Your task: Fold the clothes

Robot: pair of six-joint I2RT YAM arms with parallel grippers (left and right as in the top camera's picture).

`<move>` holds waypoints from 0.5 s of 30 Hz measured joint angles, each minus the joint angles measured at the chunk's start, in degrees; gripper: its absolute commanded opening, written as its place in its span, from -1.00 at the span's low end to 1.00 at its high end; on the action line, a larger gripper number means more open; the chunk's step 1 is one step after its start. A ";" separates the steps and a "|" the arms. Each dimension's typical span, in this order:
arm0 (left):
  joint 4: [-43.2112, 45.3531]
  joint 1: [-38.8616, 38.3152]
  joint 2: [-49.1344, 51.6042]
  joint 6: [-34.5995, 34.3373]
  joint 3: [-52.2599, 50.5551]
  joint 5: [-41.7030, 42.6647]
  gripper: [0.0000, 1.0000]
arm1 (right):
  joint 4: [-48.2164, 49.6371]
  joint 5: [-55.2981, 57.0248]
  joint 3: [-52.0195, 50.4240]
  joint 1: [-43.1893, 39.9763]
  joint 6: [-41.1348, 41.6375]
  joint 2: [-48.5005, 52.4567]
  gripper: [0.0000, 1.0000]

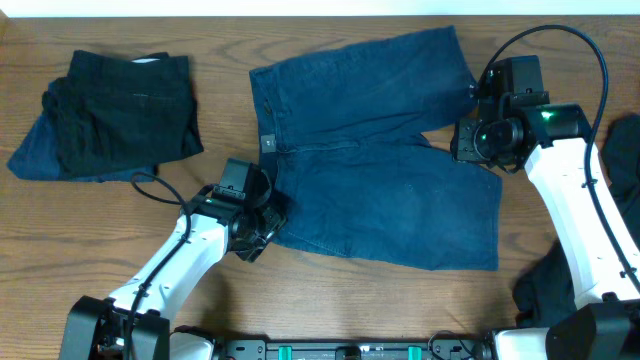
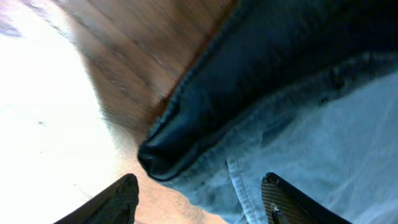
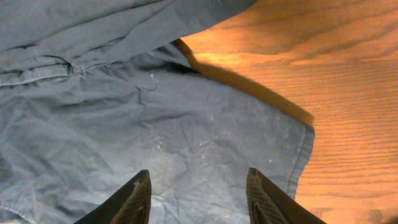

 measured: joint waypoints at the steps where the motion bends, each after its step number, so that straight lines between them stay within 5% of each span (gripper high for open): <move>1: 0.00 0.00 0.00 -0.35 0.00 -0.59 0.24 | -0.07 0.00 0.00 0.00 0.00 0.00 -0.04; 15: 2.78 0.00 0.04 -4.07 -3.19 -2.16 0.05 | -0.22 -0.02 0.00 0.00 0.00 0.00 -0.04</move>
